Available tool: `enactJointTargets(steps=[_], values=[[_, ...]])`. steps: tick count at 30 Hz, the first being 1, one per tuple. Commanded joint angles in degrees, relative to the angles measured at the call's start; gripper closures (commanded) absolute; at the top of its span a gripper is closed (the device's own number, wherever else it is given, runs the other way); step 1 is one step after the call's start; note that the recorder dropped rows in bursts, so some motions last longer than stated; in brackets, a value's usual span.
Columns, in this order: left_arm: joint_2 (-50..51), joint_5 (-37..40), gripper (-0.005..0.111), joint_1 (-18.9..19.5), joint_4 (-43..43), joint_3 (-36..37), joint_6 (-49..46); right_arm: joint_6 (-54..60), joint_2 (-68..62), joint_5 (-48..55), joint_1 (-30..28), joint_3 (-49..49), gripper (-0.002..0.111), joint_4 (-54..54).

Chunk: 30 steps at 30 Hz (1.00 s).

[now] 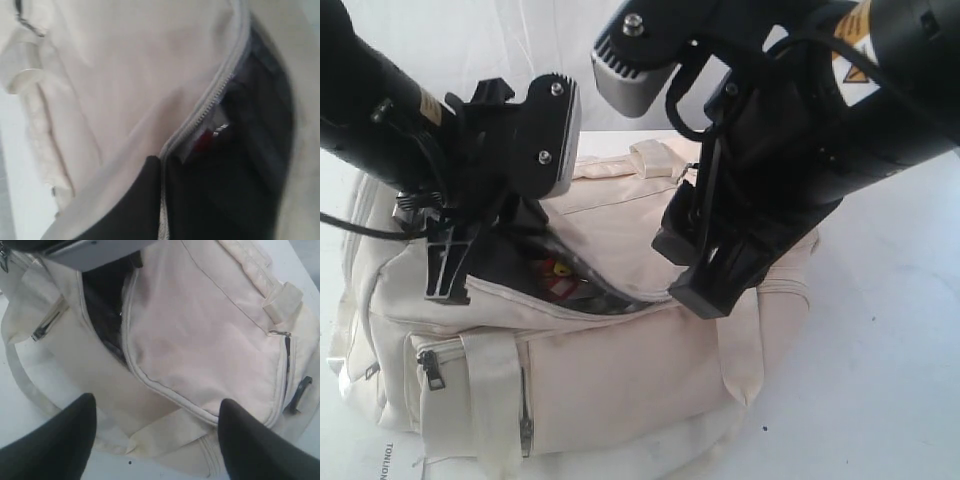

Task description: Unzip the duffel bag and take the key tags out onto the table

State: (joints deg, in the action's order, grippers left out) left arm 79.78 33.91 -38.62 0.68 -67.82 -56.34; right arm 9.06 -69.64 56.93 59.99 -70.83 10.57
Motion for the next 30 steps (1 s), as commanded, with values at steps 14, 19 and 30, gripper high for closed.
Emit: enactJointTargets(steps=[14, 19, 30], values=[[9.6, -43.4, 0.107, 17.4, 11.3, -0.3, 12.6, -0.7, 0.1, -0.1, 0.0, -0.3, 0.043, -0.2], [18.6, -52.5, 0.107, 25.5, 9.0, -6.1, 13.0, -0.7, 0.1, -2.5, 0.0, 2.4, 0.043, -0.2], [30.7, -39.0, 0.068, 30.5, -0.7, -18.3, 12.9, -1.4, 0.1, -3.8, 0.0, 3.6, 0.043, -0.2]])
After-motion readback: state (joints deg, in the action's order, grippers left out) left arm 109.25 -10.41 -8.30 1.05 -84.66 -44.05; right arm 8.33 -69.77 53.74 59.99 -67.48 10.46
